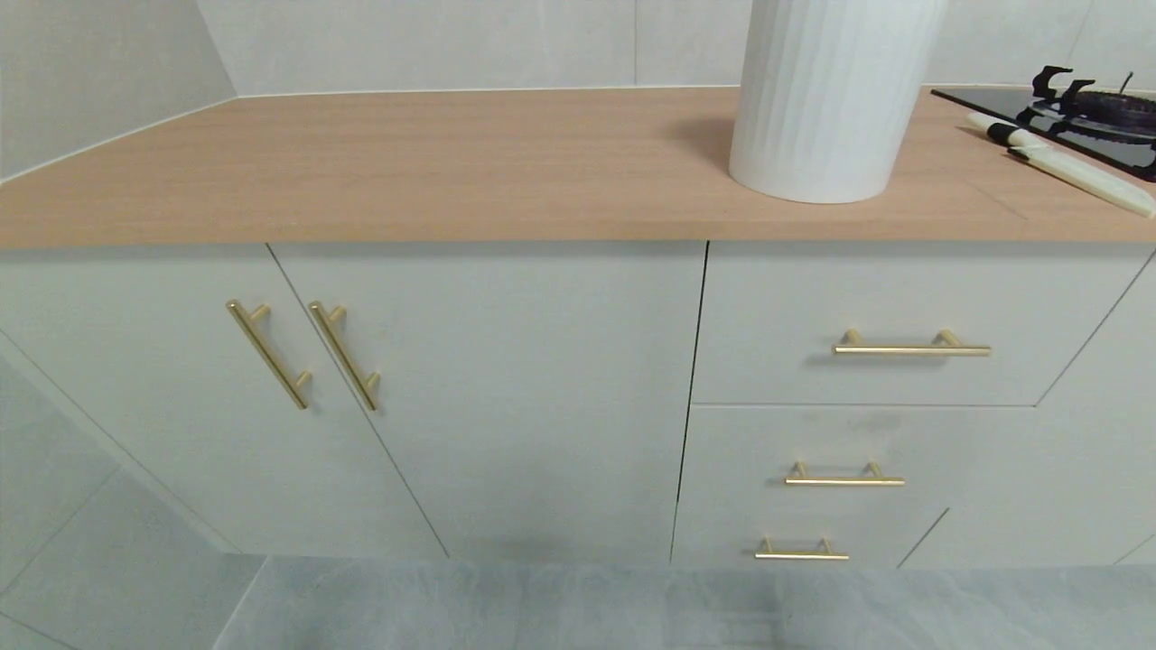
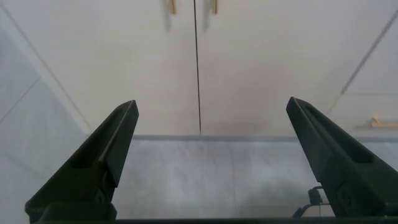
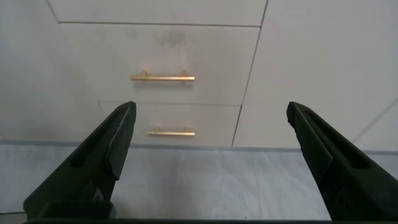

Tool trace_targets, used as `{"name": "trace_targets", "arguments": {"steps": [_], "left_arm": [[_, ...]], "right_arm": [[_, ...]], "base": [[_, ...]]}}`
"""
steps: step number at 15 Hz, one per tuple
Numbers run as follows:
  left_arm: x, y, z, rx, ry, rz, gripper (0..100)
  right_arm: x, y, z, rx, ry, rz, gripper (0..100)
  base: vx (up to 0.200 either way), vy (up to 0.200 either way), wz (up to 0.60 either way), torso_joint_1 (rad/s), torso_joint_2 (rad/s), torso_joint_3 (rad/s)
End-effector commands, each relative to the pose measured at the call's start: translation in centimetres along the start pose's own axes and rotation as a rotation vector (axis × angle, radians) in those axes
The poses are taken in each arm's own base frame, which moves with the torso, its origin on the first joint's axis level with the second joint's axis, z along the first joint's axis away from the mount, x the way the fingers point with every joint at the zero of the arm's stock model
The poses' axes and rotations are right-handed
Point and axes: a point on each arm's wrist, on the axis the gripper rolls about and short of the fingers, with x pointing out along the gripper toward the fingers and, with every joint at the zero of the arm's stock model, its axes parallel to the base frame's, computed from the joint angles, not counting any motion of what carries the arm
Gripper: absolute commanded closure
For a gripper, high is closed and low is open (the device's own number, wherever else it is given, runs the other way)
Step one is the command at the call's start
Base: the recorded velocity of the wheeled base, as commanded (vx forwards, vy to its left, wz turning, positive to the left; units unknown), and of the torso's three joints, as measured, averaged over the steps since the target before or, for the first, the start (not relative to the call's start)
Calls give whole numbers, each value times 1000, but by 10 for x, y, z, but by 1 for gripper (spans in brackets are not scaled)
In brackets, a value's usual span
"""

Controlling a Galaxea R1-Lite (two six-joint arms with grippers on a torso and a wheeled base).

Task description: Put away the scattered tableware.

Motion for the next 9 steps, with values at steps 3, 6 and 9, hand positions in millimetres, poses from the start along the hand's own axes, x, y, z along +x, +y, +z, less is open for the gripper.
{"name": "trace_targets", "arguments": {"steps": [3,6,9], "left_arm": [[0,0,0,-5,2,1,0],[0,0,0,-5,2,1,0],[0,0,0,-5,2,1,0]], "right_arm": [[0,0,0,0,2,0,0],[0,0,0,0,2,0,0],[0,0,0,0,2,0,0]], "base": [[67,0,0,2,-1,1],[0,0,0,0,0,0],[0,0,-400,2,3,3]]}}
